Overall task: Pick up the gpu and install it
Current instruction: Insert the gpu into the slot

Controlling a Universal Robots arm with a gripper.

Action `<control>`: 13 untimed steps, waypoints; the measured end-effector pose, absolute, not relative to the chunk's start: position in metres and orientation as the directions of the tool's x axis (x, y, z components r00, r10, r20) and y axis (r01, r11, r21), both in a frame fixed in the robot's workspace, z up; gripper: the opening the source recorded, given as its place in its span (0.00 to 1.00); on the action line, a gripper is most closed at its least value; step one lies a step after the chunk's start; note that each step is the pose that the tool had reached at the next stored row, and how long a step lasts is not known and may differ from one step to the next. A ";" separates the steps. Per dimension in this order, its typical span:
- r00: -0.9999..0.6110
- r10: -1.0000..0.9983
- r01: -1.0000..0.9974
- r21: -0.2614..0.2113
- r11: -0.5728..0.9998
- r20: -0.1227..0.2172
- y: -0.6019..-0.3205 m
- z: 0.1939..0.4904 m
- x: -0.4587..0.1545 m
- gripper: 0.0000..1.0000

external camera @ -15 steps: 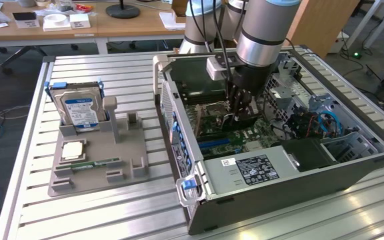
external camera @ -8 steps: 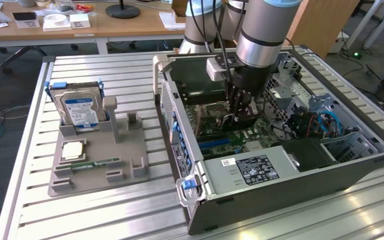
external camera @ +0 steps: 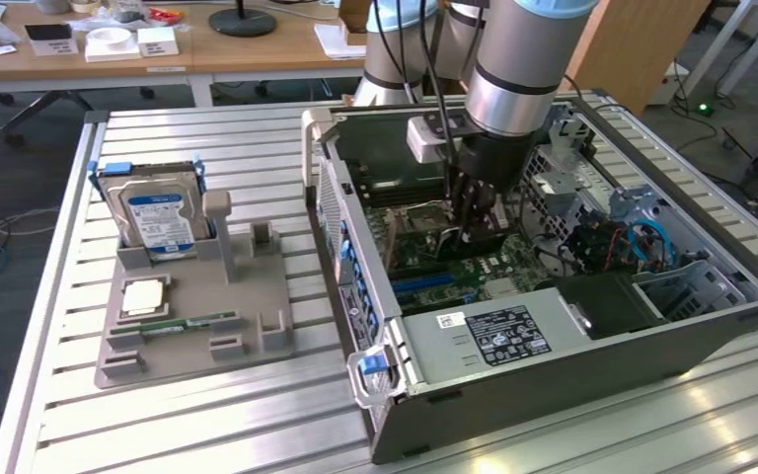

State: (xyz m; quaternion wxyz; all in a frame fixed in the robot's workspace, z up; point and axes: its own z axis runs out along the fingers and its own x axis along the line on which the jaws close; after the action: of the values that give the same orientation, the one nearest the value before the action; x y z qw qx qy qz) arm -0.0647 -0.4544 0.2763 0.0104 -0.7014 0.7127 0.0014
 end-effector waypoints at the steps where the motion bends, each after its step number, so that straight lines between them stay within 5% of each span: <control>1: -0.016 -1.000 -1.000 -0.013 0.016 -0.017 -0.455 0.276 -0.065 0.26; 13: -0.016 -1.000 -1.000 -0.013 0.016 -0.017 -0.456 0.275 -0.068 0.26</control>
State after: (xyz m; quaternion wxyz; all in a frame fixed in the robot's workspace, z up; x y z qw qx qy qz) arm -0.0684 -0.4564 0.2746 0.0105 -0.7015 0.7126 0.0014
